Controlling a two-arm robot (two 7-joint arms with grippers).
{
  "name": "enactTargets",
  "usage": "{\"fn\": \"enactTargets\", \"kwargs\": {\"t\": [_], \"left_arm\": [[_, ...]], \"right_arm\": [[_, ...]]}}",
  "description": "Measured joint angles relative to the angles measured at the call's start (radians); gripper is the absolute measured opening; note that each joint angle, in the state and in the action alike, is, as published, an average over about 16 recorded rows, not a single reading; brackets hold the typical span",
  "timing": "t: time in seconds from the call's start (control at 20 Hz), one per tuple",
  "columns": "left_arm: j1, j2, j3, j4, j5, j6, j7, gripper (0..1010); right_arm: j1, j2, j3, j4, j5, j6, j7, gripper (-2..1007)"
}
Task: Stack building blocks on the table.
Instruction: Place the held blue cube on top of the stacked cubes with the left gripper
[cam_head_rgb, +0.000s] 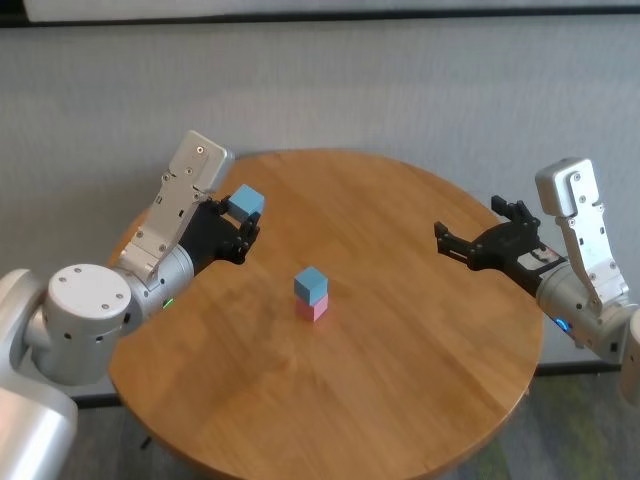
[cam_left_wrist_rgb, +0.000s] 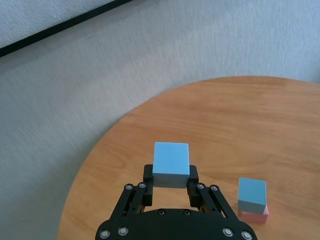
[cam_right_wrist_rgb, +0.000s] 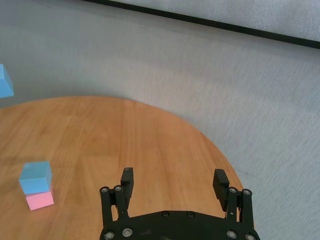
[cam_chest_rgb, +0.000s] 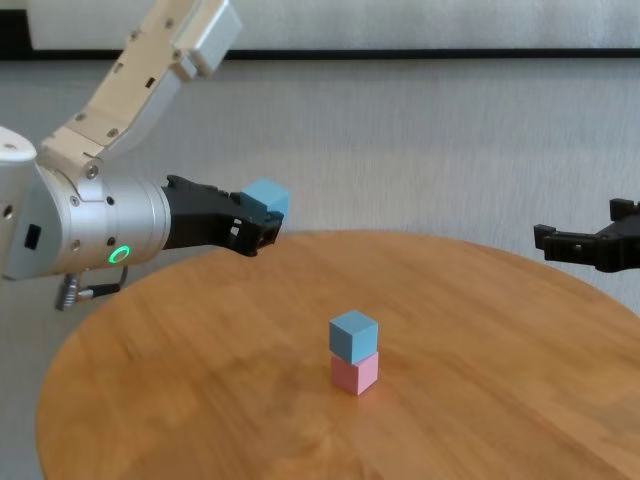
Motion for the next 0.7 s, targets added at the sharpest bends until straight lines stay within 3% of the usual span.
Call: {"fn": "enactTargets", "kwargs": {"t": [0.3,0.5,0.7], "left_arm": [[0.026,-0.009,0.041,-0.076,0.02,0.059,-0.013,402],[0.023,-0.029,0.068,-0.075,0.033,0.076,-0.019,402],[0.016,-0.052,0.089,-0.049,0.038,0.067,-0.024,402]], "right_arm": [[0.0,0.0,0.0,0.0,0.0,0.0,0.0,1005],[0.0,0.0,0.0,0.0,0.0,0.0,0.0,1005],[0.0,0.0,0.0,0.0,0.0,0.0,0.0,1005]]}}
